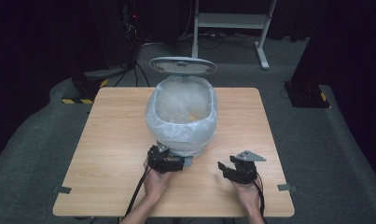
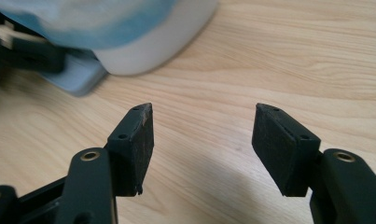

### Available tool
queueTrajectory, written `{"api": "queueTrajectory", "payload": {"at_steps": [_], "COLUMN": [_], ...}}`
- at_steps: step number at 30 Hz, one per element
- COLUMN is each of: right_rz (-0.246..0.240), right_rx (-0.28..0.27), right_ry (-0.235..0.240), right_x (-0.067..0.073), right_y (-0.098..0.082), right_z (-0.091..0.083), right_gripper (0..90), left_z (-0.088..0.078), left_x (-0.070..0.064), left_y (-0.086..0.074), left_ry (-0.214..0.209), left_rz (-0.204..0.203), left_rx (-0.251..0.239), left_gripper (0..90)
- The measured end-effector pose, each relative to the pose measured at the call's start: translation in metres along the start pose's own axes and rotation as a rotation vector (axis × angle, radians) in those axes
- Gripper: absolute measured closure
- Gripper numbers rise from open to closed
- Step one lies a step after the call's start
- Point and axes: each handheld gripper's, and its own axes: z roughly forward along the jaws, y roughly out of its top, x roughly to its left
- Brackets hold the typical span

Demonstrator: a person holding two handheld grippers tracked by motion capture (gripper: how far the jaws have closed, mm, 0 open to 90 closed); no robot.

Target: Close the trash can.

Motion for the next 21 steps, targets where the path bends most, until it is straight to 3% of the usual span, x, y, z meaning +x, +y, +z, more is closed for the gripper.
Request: {"api": "queueTrajectory", "payload": {"at_steps": [5, 9, 11, 16, 17, 21], "right_rz": [-0.053, -0.062, -0.068, -0.042, -0.038, -0.036], "right_rx": [0.051, 0.096, 0.093, 0.1, 0.101, 0.102], "right_ry": [-0.075, -0.125, -0.137, -0.142, -0.146, -0.15], "right_x": [0.002, 0.001, 0.001, -0.001, -0.001, -0.001], "right_y": [-0.006, -0.013, -0.013, -0.013, -0.012, -0.012], "right_z": [0.008, 0.016, 0.015, 0.016, 0.016, 0.016], "right_gripper": [37.6, 35.7, 34.6, 29.1, 28.7, 28.2], "left_z": [0.0, 0.0, -0.003, -0.004, -0.007, -0.015], "left_x": [0.0, 0.001, 0.004, 0.003, 0.002, 0.0], "left_y": [0.0, 0.0, 0.0, 0.0, 0.0, 0.0], "left_ry": [-0.001, -0.001, -0.009, -0.017, -0.021, -0.04], "left_rz": [-0.007, -0.007, 0.015, 0.005, 0.027, 0.035], "left_rx": [-0.004, -0.002, 0.024, 0.0, 0.01, -0.013], "left_gripper": [3.2, 3.2, 3.2, 3.0, 2.3, 1.6]}}
